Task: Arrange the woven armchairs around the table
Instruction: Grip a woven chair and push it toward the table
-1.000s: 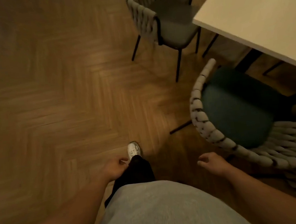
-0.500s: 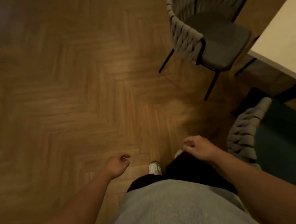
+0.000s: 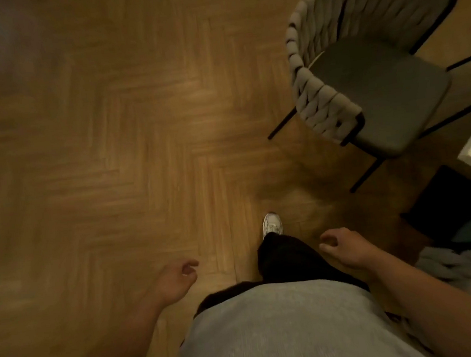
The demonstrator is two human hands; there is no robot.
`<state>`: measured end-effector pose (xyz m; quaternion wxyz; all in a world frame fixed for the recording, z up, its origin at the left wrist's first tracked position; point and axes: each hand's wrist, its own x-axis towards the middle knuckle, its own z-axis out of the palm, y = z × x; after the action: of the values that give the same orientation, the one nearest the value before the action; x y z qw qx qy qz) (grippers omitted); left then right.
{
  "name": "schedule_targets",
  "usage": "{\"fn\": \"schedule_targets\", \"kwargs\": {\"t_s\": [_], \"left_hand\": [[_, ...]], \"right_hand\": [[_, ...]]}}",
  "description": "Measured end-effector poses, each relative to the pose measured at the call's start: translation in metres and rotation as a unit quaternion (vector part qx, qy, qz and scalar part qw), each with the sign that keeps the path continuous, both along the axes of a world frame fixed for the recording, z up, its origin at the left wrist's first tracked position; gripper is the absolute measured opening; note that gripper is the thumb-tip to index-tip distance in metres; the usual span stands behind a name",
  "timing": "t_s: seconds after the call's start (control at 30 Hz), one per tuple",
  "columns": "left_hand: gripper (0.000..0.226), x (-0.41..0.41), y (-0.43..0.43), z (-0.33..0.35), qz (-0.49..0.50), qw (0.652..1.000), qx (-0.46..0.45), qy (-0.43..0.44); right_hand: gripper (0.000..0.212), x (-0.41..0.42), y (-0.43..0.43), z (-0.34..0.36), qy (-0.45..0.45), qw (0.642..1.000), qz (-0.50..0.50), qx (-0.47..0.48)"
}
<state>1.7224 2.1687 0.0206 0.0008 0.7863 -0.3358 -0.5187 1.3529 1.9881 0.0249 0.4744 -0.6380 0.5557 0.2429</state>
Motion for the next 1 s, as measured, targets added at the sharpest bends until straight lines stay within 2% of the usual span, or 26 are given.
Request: {"fn": "schedule_targets", "kwargs": {"t_s": [0.2,0.43,0.6,0.8,1.0], "left_hand": [[0.024,0.072,-0.154,0.024,0.046,0.998,-0.048,-0.014],[0.029,0.121,-0.319,0.02,-0.083,0.996,-0.03,0.009],[0.029,0.177,-0.444,0.002,-0.173,0.984,-0.02,0.037],[0.023,0.259,-0.607,0.007,-0.31,0.95,0.029,0.001],[0.024,0.255,-0.786,0.012,-0.392,0.92,-0.015,-0.03]], "right_hand": [[0.046,0.041,-0.114,0.014,-0.006,0.999,-0.039,-0.013],[0.042,0.108,-0.22,-0.001,-0.019,0.992,-0.124,-0.006],[0.042,0.163,-0.293,-0.014,-0.016,0.974,-0.224,-0.013],[0.036,0.234,-0.343,-0.003,-0.037,0.927,-0.372,-0.021],[0.04,0.274,-0.394,-0.024,-0.061,0.835,-0.547,-0.02]]}}
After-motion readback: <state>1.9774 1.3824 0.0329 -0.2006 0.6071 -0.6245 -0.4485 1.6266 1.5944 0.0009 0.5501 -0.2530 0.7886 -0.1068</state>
